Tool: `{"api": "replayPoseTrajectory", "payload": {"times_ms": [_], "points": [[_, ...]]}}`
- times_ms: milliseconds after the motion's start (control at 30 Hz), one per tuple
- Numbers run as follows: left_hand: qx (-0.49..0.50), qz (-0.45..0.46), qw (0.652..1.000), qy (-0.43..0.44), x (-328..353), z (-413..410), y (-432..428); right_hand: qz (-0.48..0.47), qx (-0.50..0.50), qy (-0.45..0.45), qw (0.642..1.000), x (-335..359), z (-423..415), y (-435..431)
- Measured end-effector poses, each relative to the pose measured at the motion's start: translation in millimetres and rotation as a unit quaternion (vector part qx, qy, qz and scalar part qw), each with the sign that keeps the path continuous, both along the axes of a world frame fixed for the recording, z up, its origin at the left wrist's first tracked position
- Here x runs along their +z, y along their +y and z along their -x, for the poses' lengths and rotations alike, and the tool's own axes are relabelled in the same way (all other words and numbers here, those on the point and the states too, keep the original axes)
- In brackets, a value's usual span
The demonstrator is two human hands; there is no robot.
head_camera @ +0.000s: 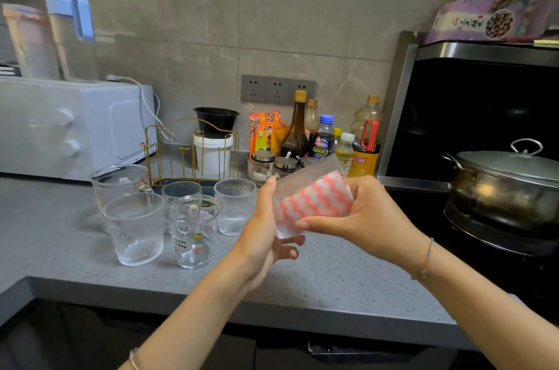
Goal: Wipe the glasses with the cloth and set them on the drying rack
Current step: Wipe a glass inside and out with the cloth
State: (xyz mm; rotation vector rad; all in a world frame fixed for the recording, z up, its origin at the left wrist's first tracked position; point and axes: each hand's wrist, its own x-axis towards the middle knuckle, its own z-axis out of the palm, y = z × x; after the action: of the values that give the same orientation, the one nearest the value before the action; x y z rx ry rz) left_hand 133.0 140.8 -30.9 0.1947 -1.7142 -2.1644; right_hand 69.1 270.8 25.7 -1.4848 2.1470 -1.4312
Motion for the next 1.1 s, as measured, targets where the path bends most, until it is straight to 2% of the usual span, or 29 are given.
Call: {"api": "replayPoseTrajectory", "payload": {"times_ms": [100, 167, 300, 400, 467, 533, 633, 767, 867, 967, 1100], "points": [[0.045, 0.045, 0.998, 0.018, -4, 3, -2, 0.0, -0.009, -0.011, 1.0, -1, 1, 0], [0.093, 0.113, 0.988, 0.042, -8, 4, -6, -0.011, -0.002, -0.051, 0.999, 1, 2, 1], [0.141, 0.265, 0.937, 0.177, -14, 1, -9, -0.006, 0.054, -0.158, 0.986, 7, 0, 4], [0.16, 0.36, 0.896, 0.206, -13, -3, -12, 0.032, 0.107, -0.243, 0.964, 8, 1, 6], [0.159, 0.399, 0.876, 0.218, -13, -4, -14, 0.039, 0.114, -0.265, 0.957, 7, 4, 6], [0.15, 0.4, 0.878, 0.215, -14, -4, -14, 0.031, 0.106, -0.257, 0.96, 7, 6, 7], [0.129, 0.355, 0.91, 0.17, -14, -5, -10, 0.035, 0.094, -0.251, 0.963, 6, 10, 6], [0.048, 0.176, 0.981, 0.071, -8, -2, -5, -0.02, 0.033, -0.161, 0.986, 5, 11, 3], [0.054, 0.107, 0.991, 0.062, -5, 0, -4, 0.006, -0.024, -0.127, 0.992, 3, 11, 0], [0.096, 0.143, 0.98, 0.102, -5, 1, -5, 0.016, -0.042, -0.151, 0.987, 4, 14, 2], [0.144, 0.276, 0.938, 0.151, -10, 1, -9, -0.04, 0.046, -0.191, 0.98, 13, 22, 8]]}}
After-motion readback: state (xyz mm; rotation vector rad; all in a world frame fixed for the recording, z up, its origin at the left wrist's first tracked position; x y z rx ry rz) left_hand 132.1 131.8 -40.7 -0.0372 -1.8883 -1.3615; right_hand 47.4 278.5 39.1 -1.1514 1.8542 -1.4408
